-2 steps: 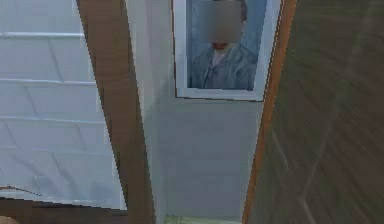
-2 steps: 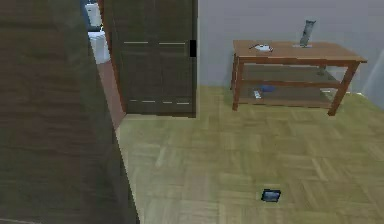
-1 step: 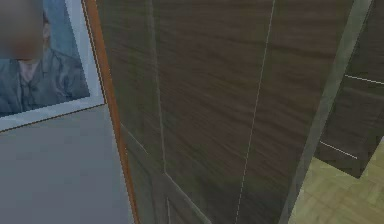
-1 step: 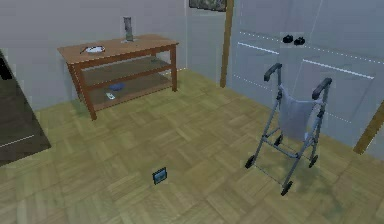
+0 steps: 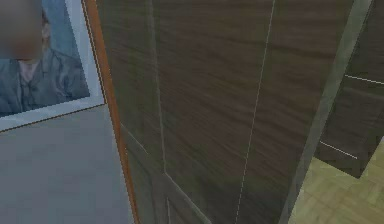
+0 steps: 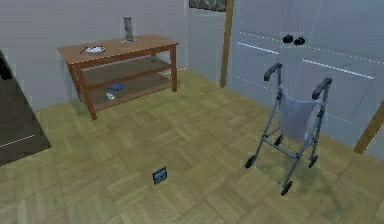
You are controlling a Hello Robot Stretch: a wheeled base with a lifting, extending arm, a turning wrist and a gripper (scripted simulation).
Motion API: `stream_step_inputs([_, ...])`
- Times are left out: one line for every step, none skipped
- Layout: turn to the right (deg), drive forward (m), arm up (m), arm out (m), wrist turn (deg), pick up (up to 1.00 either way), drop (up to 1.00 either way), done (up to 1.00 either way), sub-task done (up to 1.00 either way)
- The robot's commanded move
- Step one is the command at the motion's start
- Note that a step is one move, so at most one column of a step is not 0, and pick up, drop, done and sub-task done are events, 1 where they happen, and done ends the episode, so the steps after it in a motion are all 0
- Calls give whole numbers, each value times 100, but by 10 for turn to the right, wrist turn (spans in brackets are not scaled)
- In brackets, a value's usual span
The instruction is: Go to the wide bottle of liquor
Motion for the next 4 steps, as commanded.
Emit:
stream_step_inputs([60, 0, 0, 0, 0, 0, 0, 0, 0])
stream_step_inputs([-450, 0, 0, 0, 0, 0, 0, 0, 0])
stream_step_inputs([-450, 0, 0, 0, 0, 0, 0, 0, 0])
stream_step_inputs([-450, 0, 0, 0, 0, 0, 0, 0, 0])
